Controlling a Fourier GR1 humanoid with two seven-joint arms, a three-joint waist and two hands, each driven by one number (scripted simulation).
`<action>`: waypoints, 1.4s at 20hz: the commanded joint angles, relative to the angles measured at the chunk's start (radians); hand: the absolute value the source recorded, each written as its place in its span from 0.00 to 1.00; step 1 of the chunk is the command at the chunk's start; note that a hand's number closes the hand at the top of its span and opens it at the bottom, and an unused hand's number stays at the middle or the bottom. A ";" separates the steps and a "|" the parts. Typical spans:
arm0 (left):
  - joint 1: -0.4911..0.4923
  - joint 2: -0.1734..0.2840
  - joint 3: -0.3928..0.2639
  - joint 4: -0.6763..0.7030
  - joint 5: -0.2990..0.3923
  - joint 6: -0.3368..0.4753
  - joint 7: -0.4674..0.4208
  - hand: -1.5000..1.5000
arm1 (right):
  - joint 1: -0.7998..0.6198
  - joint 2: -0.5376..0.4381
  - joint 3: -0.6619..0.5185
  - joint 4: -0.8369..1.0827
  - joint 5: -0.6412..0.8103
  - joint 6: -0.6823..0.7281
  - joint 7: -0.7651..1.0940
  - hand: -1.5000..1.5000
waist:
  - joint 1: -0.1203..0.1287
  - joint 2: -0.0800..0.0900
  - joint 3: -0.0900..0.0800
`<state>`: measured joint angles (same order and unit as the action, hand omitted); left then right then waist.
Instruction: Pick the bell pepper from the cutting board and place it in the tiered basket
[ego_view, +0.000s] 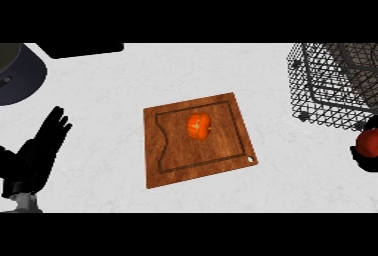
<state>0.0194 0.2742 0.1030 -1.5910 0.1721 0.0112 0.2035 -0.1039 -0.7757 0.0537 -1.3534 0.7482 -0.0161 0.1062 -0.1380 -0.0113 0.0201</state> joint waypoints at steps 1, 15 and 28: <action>0.036 0.003 0.014 -0.001 0.003 0.001 -0.009 0.50 | 0.002 -0.058 -0.247 0.041 -0.210 -0.098 -0.166 1.00 | -0.014 -0.018 -0.006; -0.069 -0.019 -0.067 0.027 -0.033 -0.046 -0.012 0.50 | 0.073 -0.354 -0.721 0.386 -0.682 0.352 -0.711 1.00 | 0.122 0.012 -0.020; -0.059 -0.053 -0.065 0.000 -0.059 -0.059 0.002 0.50 | -0.167 -0.274 -0.560 0.197 -0.659 0.352 -0.362 1.00 | 0.146 0.012 -0.020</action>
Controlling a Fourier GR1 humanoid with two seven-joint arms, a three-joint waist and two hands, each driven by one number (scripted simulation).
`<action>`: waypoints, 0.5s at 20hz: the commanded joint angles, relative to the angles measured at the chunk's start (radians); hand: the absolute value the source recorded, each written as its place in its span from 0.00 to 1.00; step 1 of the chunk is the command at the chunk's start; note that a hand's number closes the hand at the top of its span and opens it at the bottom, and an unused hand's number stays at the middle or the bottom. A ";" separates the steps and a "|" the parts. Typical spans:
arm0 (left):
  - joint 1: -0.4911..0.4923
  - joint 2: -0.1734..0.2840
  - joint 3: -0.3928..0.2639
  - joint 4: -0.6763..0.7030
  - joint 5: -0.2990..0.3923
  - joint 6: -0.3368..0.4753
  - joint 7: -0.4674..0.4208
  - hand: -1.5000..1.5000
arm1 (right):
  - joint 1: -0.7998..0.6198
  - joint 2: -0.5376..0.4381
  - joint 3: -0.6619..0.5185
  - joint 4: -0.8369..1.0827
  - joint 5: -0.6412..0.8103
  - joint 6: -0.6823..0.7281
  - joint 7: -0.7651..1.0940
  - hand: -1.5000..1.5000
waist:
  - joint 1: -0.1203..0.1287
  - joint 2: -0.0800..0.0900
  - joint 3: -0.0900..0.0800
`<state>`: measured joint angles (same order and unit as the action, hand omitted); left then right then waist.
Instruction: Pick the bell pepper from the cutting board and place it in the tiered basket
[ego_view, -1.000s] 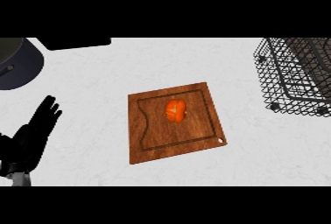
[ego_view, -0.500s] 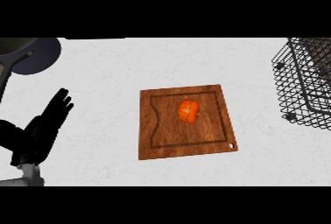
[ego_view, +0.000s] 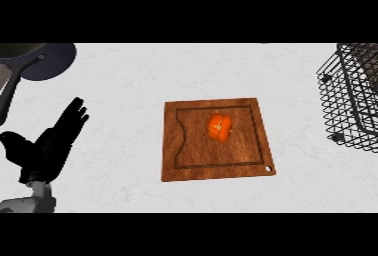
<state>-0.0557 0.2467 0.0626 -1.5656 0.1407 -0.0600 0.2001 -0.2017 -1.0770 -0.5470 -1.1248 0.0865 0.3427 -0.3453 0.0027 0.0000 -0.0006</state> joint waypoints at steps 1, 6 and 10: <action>-0.023 0.007 0.002 -0.013 0.007 -0.012 0.050 0.50 | -0.137 0.040 0.094 -0.054 0.014 -0.033 0.171 1.00 | 0.014 0.002 0.000; 0.015 -0.024 0.012 0.009 -0.014 -0.014 -0.018 0.50 | -0.062 0.097 0.091 -0.173 0.032 -0.012 0.241 1.00 | -0.005 -0.001 0.000; -0.033 -0.038 -0.016 -0.032 -0.031 0.013 0.062 0.50 | -0.158 0.187 0.225 -0.146 0.126 -0.107 0.322 1.00 | 0.011 0.002 0.001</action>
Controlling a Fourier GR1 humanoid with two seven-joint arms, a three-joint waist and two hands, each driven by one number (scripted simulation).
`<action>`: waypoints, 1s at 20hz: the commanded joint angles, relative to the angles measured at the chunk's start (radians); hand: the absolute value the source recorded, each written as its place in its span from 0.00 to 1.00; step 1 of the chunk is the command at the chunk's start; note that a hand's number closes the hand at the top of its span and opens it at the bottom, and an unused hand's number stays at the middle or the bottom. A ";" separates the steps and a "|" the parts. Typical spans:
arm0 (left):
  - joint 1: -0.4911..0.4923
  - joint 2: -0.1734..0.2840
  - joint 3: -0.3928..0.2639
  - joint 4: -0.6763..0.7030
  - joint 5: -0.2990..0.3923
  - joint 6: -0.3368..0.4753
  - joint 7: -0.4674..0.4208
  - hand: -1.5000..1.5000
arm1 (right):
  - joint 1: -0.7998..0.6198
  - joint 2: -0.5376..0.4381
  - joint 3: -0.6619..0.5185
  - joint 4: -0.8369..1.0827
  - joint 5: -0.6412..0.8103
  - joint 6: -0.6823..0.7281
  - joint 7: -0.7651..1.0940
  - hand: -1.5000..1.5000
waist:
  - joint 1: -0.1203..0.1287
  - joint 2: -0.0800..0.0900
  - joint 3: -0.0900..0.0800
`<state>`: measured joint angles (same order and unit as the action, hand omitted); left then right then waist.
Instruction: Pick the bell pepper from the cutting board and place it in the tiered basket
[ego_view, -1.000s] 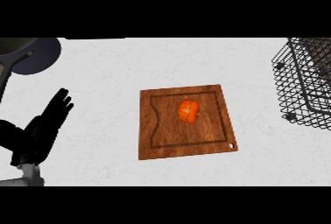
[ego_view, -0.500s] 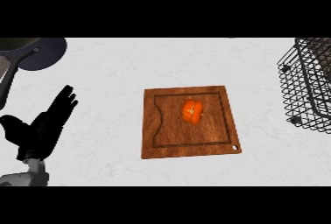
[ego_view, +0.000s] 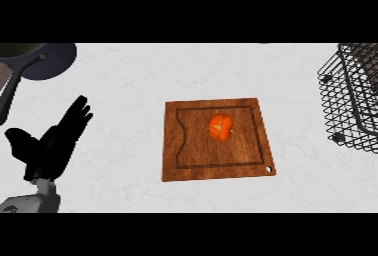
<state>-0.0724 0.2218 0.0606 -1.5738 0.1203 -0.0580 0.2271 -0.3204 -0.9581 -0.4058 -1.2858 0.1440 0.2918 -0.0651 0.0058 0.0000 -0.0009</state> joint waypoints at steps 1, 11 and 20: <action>0.005 -0.007 -0.001 -0.006 -0.014 -0.006 0.006 0.50 | -0.062 0.043 0.047 0.067 0.059 -0.027 0.019 1.00 | 0.003 0.001 0.001; -0.014 -0.002 0.034 0.048 -0.003 -0.042 -0.041 0.50 | -0.145 0.108 0.108 0.200 0.199 -0.135 -0.064 1.00 | 0.006 0.004 0.001; -0.032 -0.047 -0.012 0.018 -0.042 0.003 0.000 0.50 | -0.240 0.193 0.036 0.265 0.198 -0.277 -0.061 1.00 | 0.023 0.008 0.003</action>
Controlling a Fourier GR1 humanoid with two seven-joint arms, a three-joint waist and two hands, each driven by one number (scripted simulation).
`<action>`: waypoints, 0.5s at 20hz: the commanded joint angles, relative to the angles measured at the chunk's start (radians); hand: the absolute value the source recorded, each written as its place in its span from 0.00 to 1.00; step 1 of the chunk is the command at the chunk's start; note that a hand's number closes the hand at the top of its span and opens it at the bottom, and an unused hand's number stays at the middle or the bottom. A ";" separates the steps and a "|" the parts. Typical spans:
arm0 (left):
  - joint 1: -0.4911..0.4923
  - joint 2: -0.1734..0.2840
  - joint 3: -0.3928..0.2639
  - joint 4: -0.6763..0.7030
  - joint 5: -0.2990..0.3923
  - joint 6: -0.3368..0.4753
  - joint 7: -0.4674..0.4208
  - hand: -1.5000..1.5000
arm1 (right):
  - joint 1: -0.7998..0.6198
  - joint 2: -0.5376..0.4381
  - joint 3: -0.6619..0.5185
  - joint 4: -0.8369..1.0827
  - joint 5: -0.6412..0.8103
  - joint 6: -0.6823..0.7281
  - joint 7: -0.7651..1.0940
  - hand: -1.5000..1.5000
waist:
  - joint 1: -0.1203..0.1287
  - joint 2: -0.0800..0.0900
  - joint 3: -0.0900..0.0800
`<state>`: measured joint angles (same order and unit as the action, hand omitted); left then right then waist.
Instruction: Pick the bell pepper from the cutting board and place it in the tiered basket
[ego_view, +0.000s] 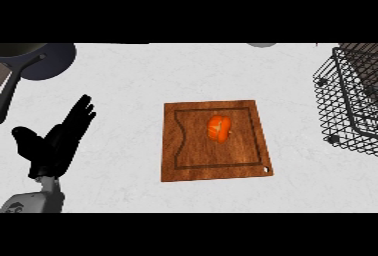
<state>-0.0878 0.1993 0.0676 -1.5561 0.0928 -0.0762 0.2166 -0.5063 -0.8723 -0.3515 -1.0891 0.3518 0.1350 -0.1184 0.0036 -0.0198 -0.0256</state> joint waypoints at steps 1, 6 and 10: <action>0.001 -0.008 -0.004 0.034 -0.015 0.002 -0.023 0.50 | -0.049 0.135 0.000 0.052 0.008 -0.143 0.003 1.00 | 0.022 0.028 0.026; 0.018 -0.018 -0.004 -0.005 -0.003 -0.002 -0.006 0.50 | -0.102 0.138 0.030 0.164 0.045 -0.149 -0.084 0.00 | 0.013 0.023 0.026; 0.026 0.008 0.014 -0.006 0.015 -0.034 -0.011 0.50 | -0.173 0.138 0.031 0.186 0.050 -0.150 -0.055 0.00 | 0.017 0.023 0.026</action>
<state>-0.0799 0.1965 0.0705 -1.5634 0.0991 -0.0917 0.2184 -0.6129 -0.7950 -0.3176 -0.9410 0.4239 0.0069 -0.1849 0.0072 -0.0147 -0.0189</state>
